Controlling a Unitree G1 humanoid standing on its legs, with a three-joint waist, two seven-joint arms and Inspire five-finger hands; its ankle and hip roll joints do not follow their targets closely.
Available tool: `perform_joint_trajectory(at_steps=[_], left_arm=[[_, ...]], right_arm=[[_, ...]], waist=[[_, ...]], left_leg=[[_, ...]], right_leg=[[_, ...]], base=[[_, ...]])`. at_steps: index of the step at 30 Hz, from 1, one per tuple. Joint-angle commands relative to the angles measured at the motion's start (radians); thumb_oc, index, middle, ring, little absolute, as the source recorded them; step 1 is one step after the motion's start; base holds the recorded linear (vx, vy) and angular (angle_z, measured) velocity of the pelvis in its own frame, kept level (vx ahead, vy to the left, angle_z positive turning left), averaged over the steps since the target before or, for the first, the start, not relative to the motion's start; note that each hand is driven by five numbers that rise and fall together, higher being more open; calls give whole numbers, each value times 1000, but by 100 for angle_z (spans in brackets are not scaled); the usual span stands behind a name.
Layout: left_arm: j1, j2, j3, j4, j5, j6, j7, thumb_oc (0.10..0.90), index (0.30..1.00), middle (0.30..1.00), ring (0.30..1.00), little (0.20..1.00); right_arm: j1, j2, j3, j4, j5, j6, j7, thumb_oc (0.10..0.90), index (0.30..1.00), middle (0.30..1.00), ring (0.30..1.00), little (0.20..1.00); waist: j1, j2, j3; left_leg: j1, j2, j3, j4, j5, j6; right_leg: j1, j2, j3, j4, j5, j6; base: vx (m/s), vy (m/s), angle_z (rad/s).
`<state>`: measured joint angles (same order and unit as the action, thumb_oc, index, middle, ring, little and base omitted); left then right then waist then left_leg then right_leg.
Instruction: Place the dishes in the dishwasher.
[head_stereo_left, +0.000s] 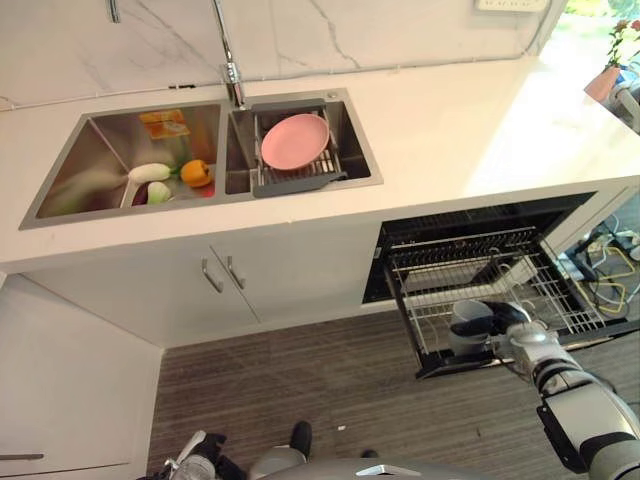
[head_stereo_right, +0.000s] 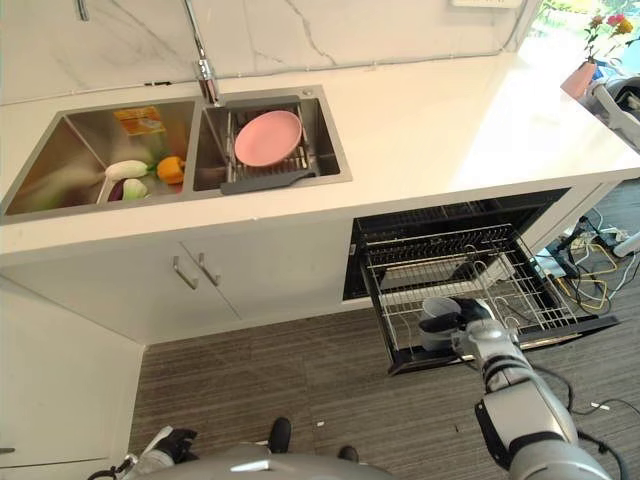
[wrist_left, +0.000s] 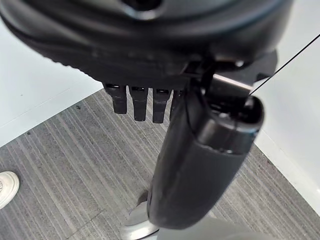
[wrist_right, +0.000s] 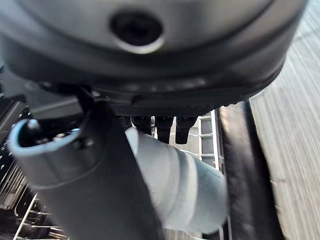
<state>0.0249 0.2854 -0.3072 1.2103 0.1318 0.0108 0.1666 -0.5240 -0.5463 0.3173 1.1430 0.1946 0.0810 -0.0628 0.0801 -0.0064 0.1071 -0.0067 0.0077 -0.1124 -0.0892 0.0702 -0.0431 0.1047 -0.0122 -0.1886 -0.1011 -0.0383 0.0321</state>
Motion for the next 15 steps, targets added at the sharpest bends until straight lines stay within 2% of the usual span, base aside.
perform_joint_trajectory(at_steps=[1,2,10,15], left_arm=[[-51,50,9,31,38,-6,20,800,900,900,900,900],[-53,50,4,36,40,-5,18,800,900,900,900,900],[-52,35,12,49,29,2,28,800,900,900,900,900],[-48,29,20,53,21,6,35,800,900,900,900,900]], right_arm=[[-24,-30,-30,-61,4,-96,-30,800,900,900,900,900],[-56,-57,-5,-87,-16,-93,-30,800,900,900,900,900],[-67,-40,10,-107,1,-100,-27,800,900,900,900,900],[-51,-42,-22,-123,18,-104,-52,800,900,900,900,900]], waist=[[42,-99,19],[43,-101,15],[54,-107,11],[60,-109,8]], left_leg=[[19,-17,55,2,-56,-52],[19,-18,53,2,-56,-53],[24,-23,46,2,-59,-51],[28,-27,39,2,-61,-49]], right_leg=[[39,-77,2,14,-36,74],[41,-78,-3,14,-37,75],[51,-83,-15,14,-36,77],[59,-88,-25,14,-35,79]], base=[[6,22,4],[16,11,5],[2,9,5],[5,10,3]])
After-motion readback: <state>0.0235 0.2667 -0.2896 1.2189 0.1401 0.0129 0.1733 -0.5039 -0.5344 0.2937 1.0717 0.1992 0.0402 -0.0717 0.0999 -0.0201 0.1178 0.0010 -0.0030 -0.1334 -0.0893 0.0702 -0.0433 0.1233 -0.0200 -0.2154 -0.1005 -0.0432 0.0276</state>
